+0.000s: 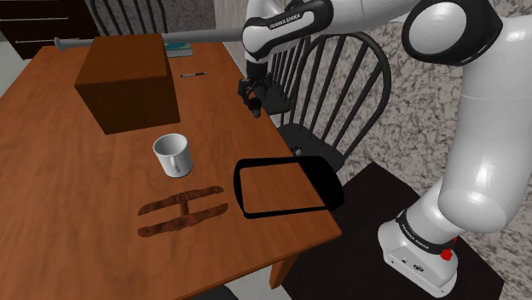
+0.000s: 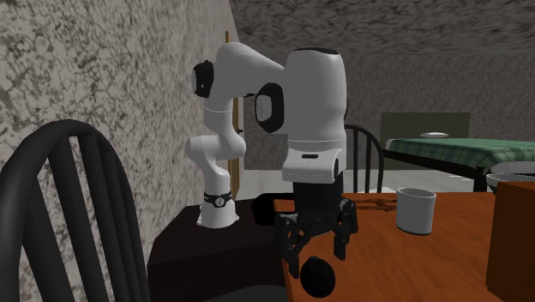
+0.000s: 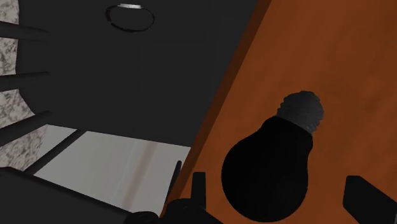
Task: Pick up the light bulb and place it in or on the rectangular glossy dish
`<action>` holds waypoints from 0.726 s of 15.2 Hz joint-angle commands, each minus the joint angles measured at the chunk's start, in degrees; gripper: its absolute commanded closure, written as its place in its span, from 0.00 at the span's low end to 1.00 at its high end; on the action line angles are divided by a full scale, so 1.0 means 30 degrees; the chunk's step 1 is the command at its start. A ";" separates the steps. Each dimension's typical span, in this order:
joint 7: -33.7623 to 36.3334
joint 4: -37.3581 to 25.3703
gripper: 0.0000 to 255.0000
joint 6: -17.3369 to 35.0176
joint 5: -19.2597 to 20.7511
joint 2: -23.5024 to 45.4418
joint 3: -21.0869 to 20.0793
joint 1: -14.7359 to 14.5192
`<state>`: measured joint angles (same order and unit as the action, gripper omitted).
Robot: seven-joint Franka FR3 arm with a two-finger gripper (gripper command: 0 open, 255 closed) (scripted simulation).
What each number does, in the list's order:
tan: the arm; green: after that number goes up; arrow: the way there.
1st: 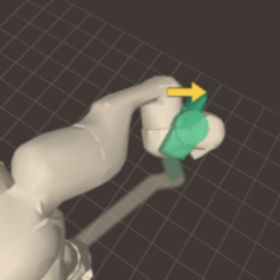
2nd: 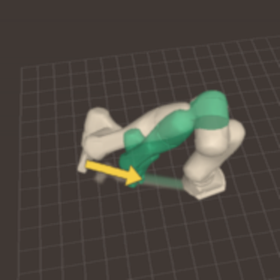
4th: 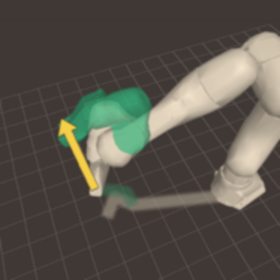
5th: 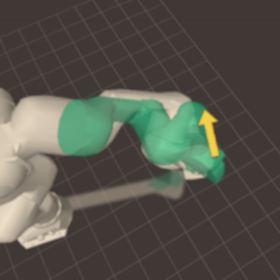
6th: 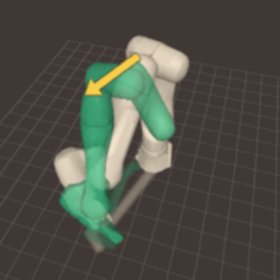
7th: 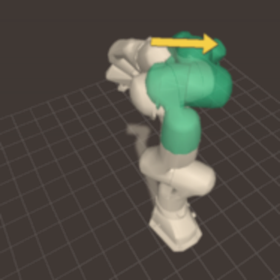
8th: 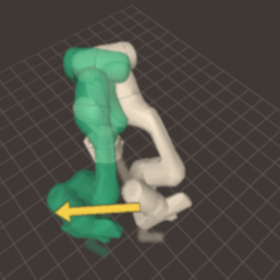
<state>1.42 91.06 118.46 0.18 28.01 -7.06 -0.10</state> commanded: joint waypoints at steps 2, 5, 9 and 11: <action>-0.0021 0.0258 0.00 0.0593 0.0007 0.0321 0.0006 -0.0007; -0.0010 0.0405 0.00 0.0915 0.0026 0.0496 0.0014 -0.0025; -0.0010 0.0403 0.00 0.0914 0.0026 0.0497 0.0014 -0.0025; -0.0011 0.0404 0.00 0.0912 0.0025 0.0496 0.0014 -0.0024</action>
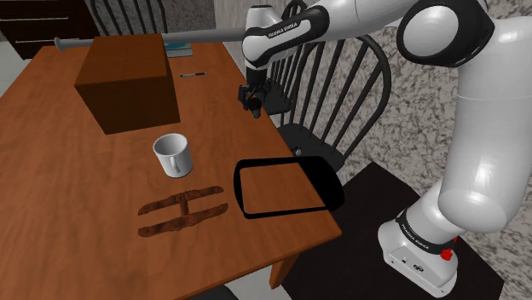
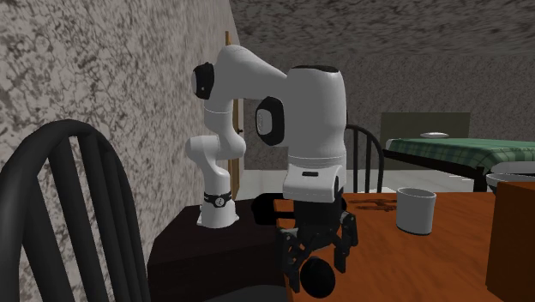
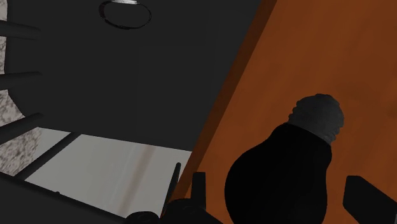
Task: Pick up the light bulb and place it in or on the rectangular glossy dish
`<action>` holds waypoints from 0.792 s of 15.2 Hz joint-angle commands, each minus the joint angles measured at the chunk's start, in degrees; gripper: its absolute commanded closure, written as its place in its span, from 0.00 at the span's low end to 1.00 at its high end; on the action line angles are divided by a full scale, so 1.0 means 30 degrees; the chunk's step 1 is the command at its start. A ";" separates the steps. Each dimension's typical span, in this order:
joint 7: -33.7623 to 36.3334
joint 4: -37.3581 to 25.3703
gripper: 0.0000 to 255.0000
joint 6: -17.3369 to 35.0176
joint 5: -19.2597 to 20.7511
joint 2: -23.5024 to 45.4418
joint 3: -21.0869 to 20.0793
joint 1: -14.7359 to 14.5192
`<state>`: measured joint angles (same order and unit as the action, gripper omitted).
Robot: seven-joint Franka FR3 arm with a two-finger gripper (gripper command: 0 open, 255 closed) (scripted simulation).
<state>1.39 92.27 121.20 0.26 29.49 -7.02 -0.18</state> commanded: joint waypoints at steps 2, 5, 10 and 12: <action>0.0000 0.0000 1.00 0.0000 0.0000 0.0000 0.0000 0.0000; 0.0000 -0.0001 1.00 0.0000 0.0000 0.0000 0.0000 0.0000; 0.0000 -0.0001 1.00 0.0002 0.0000 0.0001 0.0000 -0.0001; 0.0004 -0.0185 1.00 -0.0405 -0.0021 -0.0223 -0.0014 0.0008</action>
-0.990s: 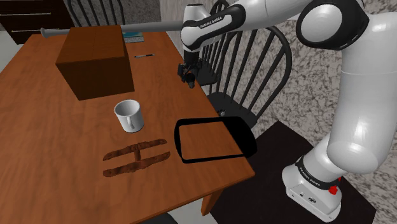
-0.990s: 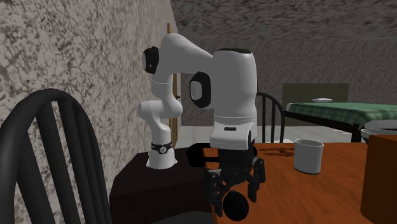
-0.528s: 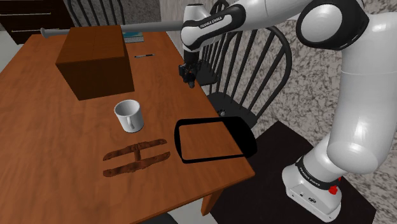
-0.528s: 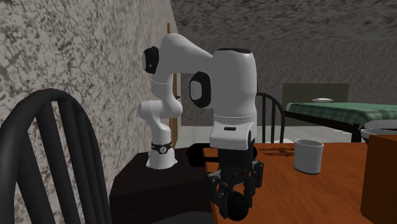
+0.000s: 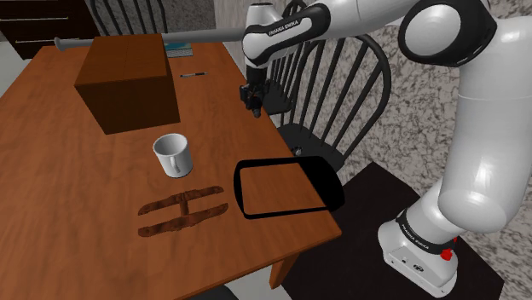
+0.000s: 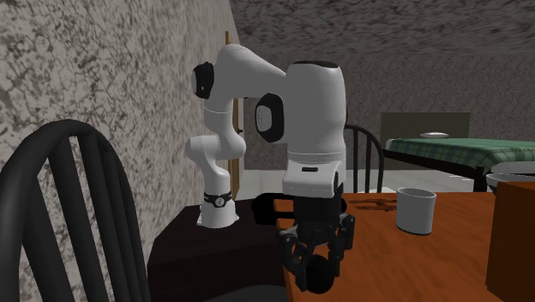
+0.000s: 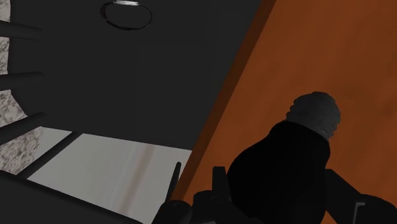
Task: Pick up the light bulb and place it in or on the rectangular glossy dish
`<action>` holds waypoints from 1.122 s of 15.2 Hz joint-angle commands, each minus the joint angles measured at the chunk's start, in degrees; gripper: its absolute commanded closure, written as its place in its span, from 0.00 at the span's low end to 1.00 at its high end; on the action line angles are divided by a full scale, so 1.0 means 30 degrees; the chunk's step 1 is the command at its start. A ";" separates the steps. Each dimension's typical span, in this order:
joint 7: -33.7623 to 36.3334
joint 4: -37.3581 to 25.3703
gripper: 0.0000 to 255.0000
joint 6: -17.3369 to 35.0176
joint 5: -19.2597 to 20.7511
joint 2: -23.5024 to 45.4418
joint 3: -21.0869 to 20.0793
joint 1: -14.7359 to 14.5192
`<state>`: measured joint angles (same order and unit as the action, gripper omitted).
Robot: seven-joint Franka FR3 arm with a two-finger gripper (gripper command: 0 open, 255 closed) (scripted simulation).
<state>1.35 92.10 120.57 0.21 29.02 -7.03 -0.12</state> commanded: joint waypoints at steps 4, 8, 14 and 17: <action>0.0027 -0.0571 1.00 -0.1035 -0.0044 -0.0464 -0.0035 0.0003; 0.0041 -0.1088 1.00 -0.1897 -0.0077 -0.0811 -0.0056 0.0013; 0.0070 -0.2022 1.00 -0.3240 -0.0115 -0.1223 -0.0082 0.0017; 0.0087 -0.2566 1.00 -0.3935 -0.0128 -0.1376 -0.0093 0.0015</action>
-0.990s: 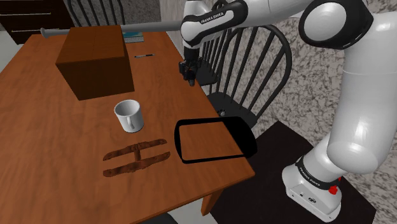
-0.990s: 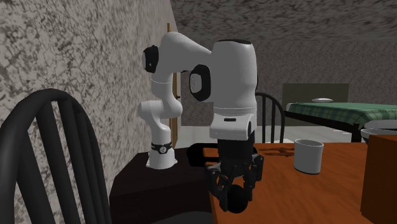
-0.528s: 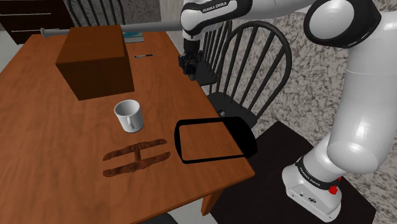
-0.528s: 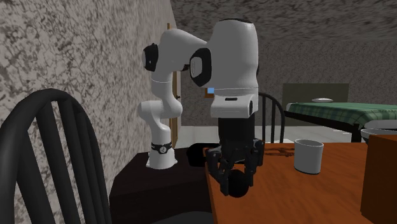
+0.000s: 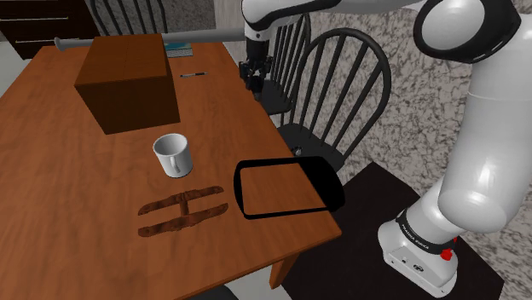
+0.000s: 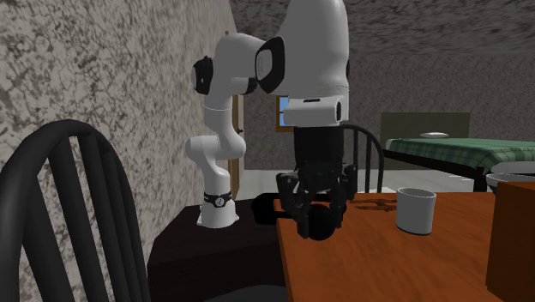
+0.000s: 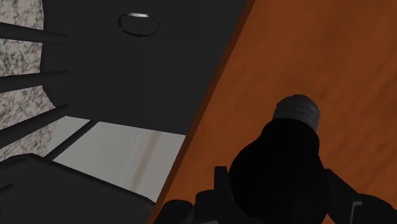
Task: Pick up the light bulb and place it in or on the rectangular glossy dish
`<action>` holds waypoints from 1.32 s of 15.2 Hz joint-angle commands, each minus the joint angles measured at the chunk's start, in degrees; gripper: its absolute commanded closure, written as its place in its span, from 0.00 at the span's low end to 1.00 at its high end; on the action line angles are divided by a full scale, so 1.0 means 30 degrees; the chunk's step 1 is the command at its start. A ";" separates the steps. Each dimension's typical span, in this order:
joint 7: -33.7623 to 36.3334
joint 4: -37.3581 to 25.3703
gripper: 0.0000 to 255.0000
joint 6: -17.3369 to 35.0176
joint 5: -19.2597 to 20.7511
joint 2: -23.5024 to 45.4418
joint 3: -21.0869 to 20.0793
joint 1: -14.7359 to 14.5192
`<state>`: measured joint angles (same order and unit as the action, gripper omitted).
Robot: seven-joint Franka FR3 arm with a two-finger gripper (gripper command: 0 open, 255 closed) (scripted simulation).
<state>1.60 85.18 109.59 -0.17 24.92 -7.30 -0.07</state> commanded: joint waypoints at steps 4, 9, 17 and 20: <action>0.0302 0.1723 1.00 0.0107 -0.0150 -0.1632 -0.0158 -0.0125; 0.1052 0.6587 1.00 0.1564 -0.0578 -0.5105 -0.0600 -0.0514; 0.2395 1.2658 1.00 0.2811 -0.1583 -1.0086 -0.1520 -0.1419; 0.2960 1.4542 1.00 0.2990 -0.2089 -1.1869 -0.1943 -0.1870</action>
<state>9.68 127.47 118.40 -6.02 -9.41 -12.62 -5.18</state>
